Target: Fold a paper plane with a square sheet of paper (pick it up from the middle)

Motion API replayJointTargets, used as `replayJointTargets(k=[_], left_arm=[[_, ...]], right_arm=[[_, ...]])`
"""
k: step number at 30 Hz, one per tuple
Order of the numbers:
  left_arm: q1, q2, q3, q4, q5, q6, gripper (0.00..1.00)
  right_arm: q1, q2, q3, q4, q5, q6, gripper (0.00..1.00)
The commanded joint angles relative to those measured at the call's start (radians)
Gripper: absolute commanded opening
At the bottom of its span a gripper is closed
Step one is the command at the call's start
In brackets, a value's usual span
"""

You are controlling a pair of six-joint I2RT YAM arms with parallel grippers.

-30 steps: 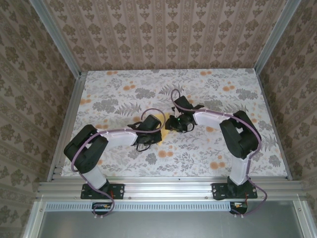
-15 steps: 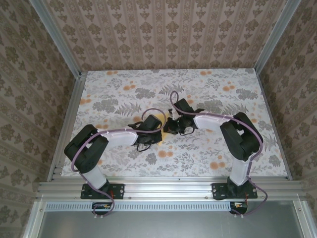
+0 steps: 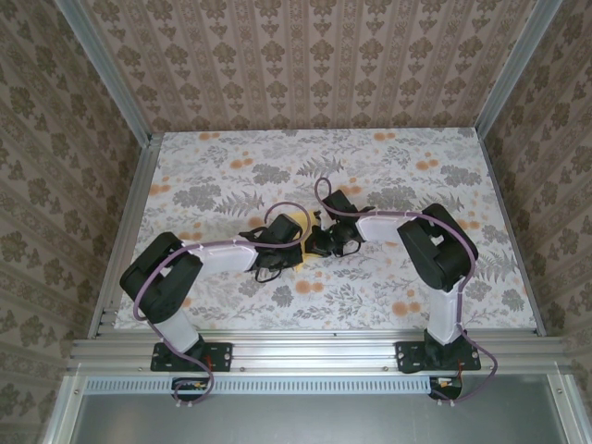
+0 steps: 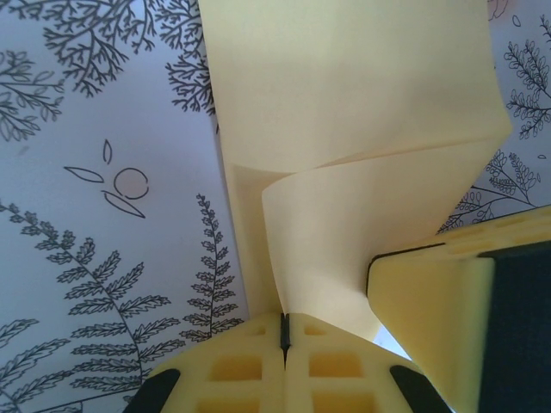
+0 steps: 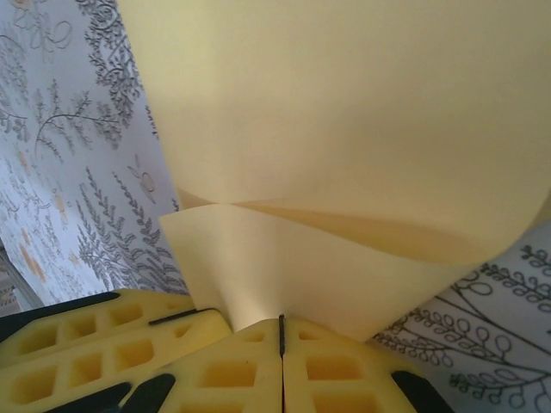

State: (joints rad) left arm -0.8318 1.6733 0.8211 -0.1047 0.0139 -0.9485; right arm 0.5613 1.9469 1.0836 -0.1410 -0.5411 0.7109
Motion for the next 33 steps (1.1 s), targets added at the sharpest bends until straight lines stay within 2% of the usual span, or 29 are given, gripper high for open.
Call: replayJointTargets(k=[1, 8, 15, 21, 24, 30, 33], left_arm=[[-0.008, 0.037, -0.004, -0.092, -0.017, 0.012, 0.02], [-0.008, 0.033, -0.003, -0.095, -0.018, 0.014, 0.02], [-0.009, 0.028, 0.000, -0.099, -0.021, 0.017, 0.02], [-0.008, 0.016, 0.013, -0.108, -0.021, 0.023, 0.04], [-0.009, -0.005, 0.024, -0.122, -0.025, 0.029, 0.08], [-0.005, -0.102, 0.044, -0.158, -0.045, 0.038, 0.27], [-0.005, -0.146, 0.026, -0.129, -0.029, 0.031, 0.29]], right_arm=[[0.003, 0.021, -0.016, 0.010, -0.021, 0.011, 0.08], [0.002, 0.037, -0.012, -0.012, 0.005, 0.003, 0.07], [0.002, -0.022, 0.003, -0.027, 0.001, -0.009, 0.07], [0.003, 0.047, 0.011, -0.080, 0.033, -0.028, 0.06], [0.004, 0.077, 0.006, -0.112, 0.067, -0.032, 0.06], [0.006, 0.098, 0.009, -0.178, 0.134, -0.046, 0.05], [0.006, 0.096, 0.007, -0.183, 0.143, -0.045, 0.05]])
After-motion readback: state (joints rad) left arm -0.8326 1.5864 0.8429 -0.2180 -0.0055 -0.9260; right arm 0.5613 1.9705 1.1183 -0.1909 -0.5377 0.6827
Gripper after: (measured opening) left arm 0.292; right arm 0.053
